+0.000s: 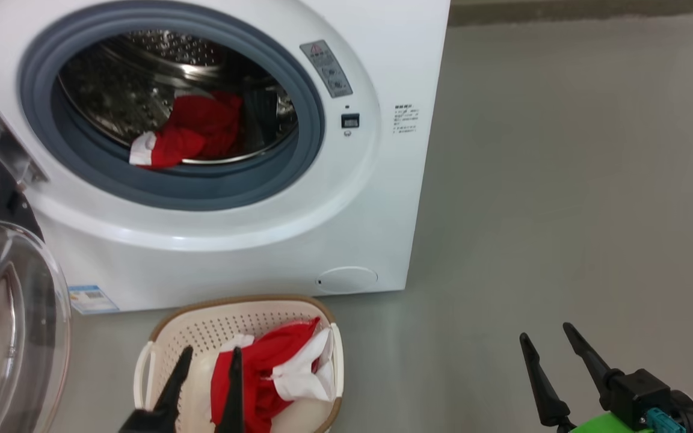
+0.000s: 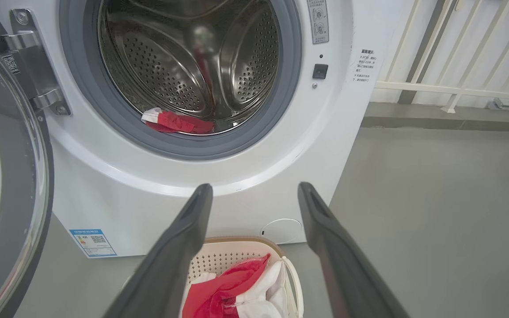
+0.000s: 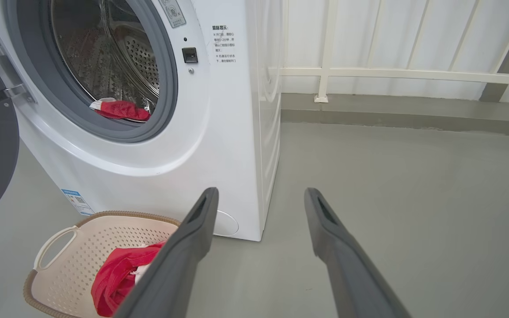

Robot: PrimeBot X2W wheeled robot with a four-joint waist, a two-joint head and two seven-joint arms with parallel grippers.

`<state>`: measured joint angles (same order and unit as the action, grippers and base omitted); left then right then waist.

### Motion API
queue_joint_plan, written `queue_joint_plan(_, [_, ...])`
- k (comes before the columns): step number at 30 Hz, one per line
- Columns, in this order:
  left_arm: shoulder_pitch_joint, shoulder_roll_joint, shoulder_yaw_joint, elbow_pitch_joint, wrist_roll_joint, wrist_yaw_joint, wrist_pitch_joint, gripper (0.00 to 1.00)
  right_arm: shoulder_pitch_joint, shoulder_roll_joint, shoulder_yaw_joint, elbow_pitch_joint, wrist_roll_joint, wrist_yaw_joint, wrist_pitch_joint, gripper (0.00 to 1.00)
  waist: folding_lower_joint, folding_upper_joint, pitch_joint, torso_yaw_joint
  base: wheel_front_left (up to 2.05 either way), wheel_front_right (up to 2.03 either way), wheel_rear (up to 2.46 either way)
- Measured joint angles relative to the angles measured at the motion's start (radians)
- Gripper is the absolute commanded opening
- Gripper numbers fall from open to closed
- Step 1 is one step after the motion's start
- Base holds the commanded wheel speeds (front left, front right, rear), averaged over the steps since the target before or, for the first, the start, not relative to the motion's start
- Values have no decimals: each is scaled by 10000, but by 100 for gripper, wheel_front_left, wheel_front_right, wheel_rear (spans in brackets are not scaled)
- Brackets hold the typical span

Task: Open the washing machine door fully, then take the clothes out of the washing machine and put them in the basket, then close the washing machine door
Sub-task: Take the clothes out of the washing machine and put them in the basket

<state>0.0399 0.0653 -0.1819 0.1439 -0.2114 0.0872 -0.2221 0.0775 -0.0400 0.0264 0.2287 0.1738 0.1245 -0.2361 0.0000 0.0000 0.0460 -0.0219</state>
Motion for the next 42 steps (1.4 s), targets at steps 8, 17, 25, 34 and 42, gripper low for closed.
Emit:
queue_joint_plan(8, [-2054, -75, -19, 1287, -75, -117, -186, 100, -444, 0, -88, -629, -138, 0, 134, 100, 0, 0, 1061, 38, 0, 0, 0])
queue_joint_plan(17, [-5044, -33, 326, 3335, -207, -500, -278, 100, -1339, -8, -8, -1049, -171, 0, 155, 100, 0, 0, 2565, -80, 0, 0, 0])
queue_joint_plan(25, [-7409, 610, 754, 4813, -336, -892, -307, 100, -1986, -21, 257, -1053, -25, 0, -21, 100, 0, 0, 3784, -451, 0, 0, 0])
queue_joint_plan(34, [-10028, 1891, 779, 6426, 59, -1233, 44, 100, -2819, -35, 746, -788, 307, 0, -151, 100, 1, 0, 4939, -1043, 0, 0, 0])
queue_joint_plan(42, [-11824, 3152, 378, 7147, 782, -1365, 1032, 100, -3382, -36, 1026, -861, 832, -2, -194, 100, 0, 0, 5758, -1662, 0, 0, 0])
